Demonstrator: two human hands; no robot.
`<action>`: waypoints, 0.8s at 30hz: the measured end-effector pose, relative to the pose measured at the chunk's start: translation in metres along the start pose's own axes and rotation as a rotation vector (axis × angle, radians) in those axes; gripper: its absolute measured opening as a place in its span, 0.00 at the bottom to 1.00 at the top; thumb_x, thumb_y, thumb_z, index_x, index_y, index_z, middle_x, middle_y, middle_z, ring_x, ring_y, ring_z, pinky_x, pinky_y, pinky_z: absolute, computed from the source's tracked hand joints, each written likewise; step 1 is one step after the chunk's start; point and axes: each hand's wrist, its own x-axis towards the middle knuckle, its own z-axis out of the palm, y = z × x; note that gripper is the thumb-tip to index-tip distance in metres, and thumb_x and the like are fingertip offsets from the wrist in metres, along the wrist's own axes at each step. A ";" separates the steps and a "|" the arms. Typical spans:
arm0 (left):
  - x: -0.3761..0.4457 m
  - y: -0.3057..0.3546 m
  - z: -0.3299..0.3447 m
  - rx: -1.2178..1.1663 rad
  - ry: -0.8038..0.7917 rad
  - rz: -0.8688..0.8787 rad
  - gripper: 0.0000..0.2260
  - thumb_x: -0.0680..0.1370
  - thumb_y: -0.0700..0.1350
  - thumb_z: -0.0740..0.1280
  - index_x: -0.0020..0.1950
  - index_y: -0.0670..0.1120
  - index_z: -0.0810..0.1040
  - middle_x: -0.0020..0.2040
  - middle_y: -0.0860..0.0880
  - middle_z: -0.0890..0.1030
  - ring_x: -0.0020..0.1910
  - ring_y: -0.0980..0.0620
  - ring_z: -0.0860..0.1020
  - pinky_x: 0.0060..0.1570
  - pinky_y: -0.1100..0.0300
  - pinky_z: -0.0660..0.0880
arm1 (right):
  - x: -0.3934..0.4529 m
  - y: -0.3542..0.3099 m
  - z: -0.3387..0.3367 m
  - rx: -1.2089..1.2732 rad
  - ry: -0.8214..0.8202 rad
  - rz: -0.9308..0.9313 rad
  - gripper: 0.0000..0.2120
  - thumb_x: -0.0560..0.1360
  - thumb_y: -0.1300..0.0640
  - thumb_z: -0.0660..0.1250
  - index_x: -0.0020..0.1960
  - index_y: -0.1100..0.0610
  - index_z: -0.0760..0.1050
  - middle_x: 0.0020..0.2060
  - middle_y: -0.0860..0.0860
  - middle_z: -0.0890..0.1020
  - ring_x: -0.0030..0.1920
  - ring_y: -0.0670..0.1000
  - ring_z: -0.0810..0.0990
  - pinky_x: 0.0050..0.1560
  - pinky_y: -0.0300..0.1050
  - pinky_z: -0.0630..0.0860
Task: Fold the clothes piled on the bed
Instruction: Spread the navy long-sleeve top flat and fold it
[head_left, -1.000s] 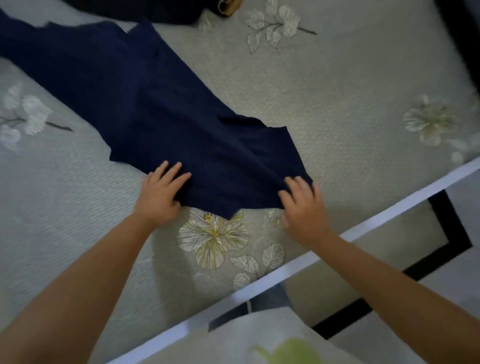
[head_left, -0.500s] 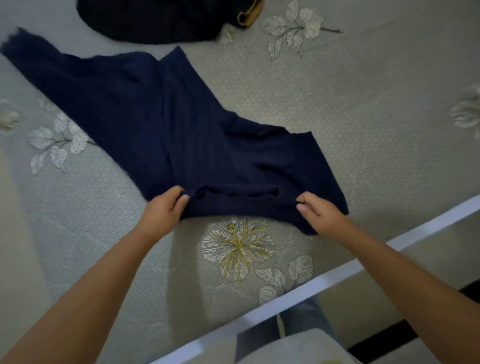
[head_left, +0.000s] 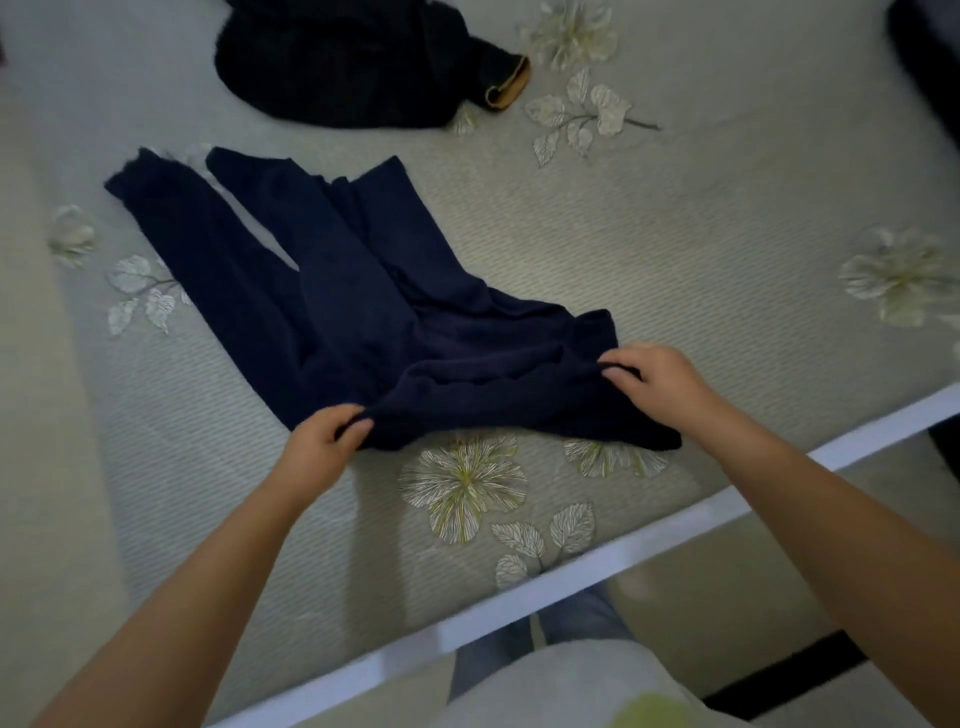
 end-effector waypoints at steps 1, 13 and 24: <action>-0.005 0.009 -0.005 -0.050 0.102 0.030 0.05 0.78 0.37 0.61 0.49 0.45 0.76 0.44 0.47 0.75 0.44 0.51 0.73 0.40 0.70 0.67 | 0.000 -0.008 -0.005 0.019 0.059 0.010 0.12 0.77 0.64 0.61 0.58 0.66 0.76 0.53 0.61 0.79 0.56 0.59 0.76 0.51 0.40 0.65; -0.097 0.155 -0.187 0.126 0.765 0.827 0.14 0.76 0.42 0.53 0.59 0.45 0.72 0.48 0.35 0.81 0.44 0.50 0.76 0.45 0.60 0.69 | -0.063 -0.150 -0.198 -0.169 0.628 -0.771 0.10 0.68 0.60 0.52 0.47 0.53 0.66 0.33 0.61 0.75 0.33 0.55 0.70 0.31 0.43 0.65; -0.260 0.275 -0.278 0.944 1.350 1.116 0.16 0.75 0.38 0.58 0.61 0.51 0.70 0.28 0.42 0.72 0.20 0.48 0.69 0.20 0.63 0.64 | -0.168 -0.223 -0.354 -0.385 1.187 -1.156 0.15 0.72 0.61 0.59 0.58 0.54 0.71 0.29 0.59 0.75 0.23 0.58 0.73 0.24 0.39 0.70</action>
